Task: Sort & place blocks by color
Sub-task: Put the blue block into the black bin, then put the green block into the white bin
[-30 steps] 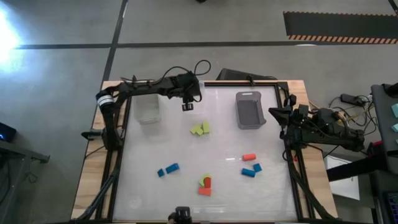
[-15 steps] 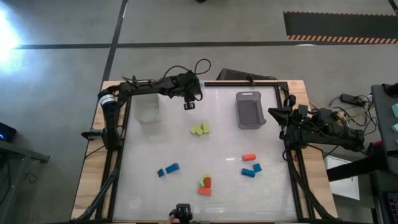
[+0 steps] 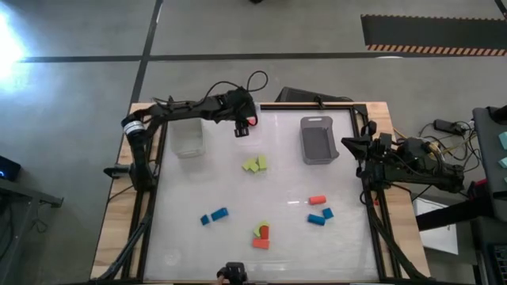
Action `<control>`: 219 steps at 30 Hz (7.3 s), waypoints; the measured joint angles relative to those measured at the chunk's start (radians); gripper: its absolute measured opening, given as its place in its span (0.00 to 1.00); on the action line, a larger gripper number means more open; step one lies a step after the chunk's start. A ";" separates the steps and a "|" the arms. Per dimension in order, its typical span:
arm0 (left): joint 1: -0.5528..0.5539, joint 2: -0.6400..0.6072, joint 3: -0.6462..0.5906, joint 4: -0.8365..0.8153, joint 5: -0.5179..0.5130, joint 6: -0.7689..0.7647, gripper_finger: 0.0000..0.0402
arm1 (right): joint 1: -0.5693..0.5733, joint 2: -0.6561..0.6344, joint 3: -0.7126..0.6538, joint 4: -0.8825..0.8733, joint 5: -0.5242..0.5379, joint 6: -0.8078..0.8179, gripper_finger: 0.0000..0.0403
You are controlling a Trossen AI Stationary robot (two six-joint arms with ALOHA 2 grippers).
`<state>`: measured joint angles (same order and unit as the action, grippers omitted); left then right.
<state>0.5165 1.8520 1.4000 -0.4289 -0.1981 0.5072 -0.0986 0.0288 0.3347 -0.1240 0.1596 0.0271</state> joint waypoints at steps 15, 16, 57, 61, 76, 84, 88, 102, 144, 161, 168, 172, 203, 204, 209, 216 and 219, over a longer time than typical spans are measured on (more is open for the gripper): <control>-0.344 -0.328 -0.086 0.041 0.004 -0.242 0.48 | 0.000 0.057 -0.039 -0.003 -0.002 0.161 0.04; -0.373 -0.351 -0.107 0.054 0.003 -0.250 0.48 | 0.000 0.071 -0.039 0.000 -0.003 0.166 0.04; -0.682 -0.561 -0.598 0.691 -0.043 -0.526 0.48 | 0.356 0.791 0.407 -0.119 0.024 0.280 0.04; -0.682 -0.561 -0.596 0.692 -0.042 -0.521 0.48 | 0.374 0.871 0.516 -0.339 0.024 0.327 0.04; -0.681 -0.561 -0.600 0.690 -0.042 -0.518 0.48 | 0.611 1.103 0.674 -0.750 0.016 0.558 0.04; -0.681 -0.561 -0.600 0.694 -0.042 -0.518 0.48 | 0.772 1.216 0.671 -0.749 0.016 0.737 0.04; -0.681 -0.561 -0.600 0.708 -0.042 -0.508 0.48 | 0.811 1.273 0.671 -0.749 0.016 0.806 0.05; -0.681 -0.561 -0.598 0.715 -0.042 -0.469 0.48 | 0.809 1.463 0.671 -0.723 0.017 0.812 0.41; -0.680 -0.561 -0.600 0.716 -0.042 -0.448 0.48 | 0.662 1.464 0.675 -0.682 -0.001 0.741 0.30; -0.680 -0.585 -0.603 0.706 -0.050 -0.438 0.48 | 0.216 1.440 1.051 -1.091 0.027 0.698 0.30; -0.680 -0.593 -0.593 0.709 -0.054 -0.394 0.48 | -0.068 1.445 1.113 -1.204 -0.012 0.487 0.30; -0.680 -0.598 -0.593 0.707 -0.054 -0.394 0.48 | -0.227 1.440 1.088 -1.202 -0.022 0.374 0.30; -0.680 -0.598 -0.596 0.711 -0.054 -0.395 0.48 | -0.574 1.446 0.610 -0.632 -0.116 0.117 0.33; -0.680 -0.598 -0.596 0.711 -0.054 -0.395 0.48 | -0.575 1.446 0.608 -0.627 -0.116 0.119 0.35; -0.680 -0.598 -0.597 0.713 -0.054 -0.395 0.48 | -0.575 1.447 0.613 -0.623 -0.115 0.130 0.43; -0.681 -0.598 -0.603 0.710 -0.054 -0.422 0.48 | -0.574 1.441 0.676 -0.667 -0.108 0.128 0.47; -0.682 -0.598 -0.608 0.692 -0.053 -0.508 0.48 | -0.563 1.414 0.697 -0.720 -0.108 0.129 0.47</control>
<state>-0.1658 1.2541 0.7923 0.2634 -0.2516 -0.0010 -0.6614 1.4426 1.0314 -0.8439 0.0521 0.1560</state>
